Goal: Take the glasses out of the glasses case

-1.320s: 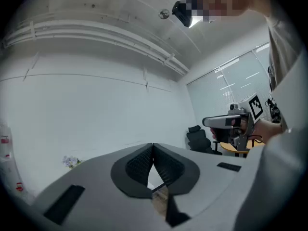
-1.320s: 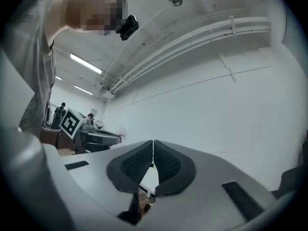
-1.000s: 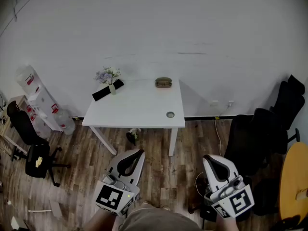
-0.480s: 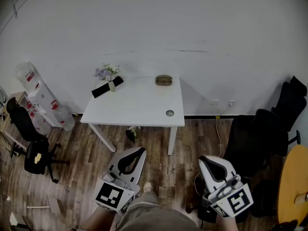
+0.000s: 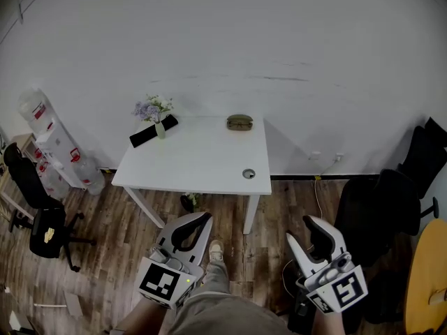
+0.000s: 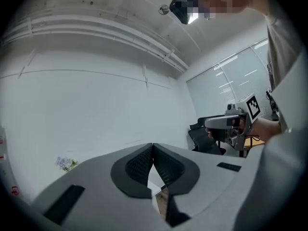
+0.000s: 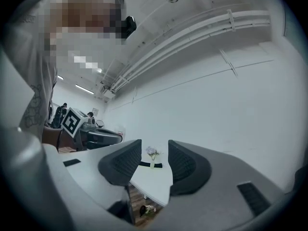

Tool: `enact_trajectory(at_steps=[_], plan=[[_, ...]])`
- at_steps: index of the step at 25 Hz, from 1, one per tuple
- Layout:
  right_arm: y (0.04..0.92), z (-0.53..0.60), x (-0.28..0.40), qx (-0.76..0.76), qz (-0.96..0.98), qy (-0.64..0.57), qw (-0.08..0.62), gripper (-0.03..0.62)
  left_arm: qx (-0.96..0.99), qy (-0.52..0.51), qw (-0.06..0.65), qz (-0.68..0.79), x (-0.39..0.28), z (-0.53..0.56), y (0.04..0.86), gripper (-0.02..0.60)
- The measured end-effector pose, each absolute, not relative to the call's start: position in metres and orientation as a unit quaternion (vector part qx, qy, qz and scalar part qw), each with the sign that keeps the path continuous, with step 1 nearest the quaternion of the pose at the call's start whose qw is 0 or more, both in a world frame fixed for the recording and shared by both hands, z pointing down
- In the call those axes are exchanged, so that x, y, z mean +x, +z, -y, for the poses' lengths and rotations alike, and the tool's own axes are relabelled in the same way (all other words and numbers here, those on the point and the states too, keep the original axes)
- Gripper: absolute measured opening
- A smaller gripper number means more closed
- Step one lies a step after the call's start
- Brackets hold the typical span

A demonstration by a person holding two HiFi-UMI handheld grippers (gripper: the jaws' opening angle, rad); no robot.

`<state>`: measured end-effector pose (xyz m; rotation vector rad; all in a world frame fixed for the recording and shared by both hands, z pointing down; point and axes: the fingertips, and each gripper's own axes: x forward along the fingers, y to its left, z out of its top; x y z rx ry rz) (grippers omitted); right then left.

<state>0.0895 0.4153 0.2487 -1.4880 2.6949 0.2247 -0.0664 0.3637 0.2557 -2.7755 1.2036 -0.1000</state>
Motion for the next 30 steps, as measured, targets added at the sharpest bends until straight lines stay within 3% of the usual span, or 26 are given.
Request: enact_trajectory(at_steps=[8,30], plan=[[0.257,-0.315,0.082,-0.485,-0.873,0.06,0.004,0.173,-0.916,-0.04,0.069,-0.393,-0.077,-0.264,0.262,0.017],[0.284,0.014,0.055,-0.5,-0.864,-0.008,-0.06,0.173,-0.93,-0.075,0.001,-0.361,-0.09,0.05,0.275,0.017]])
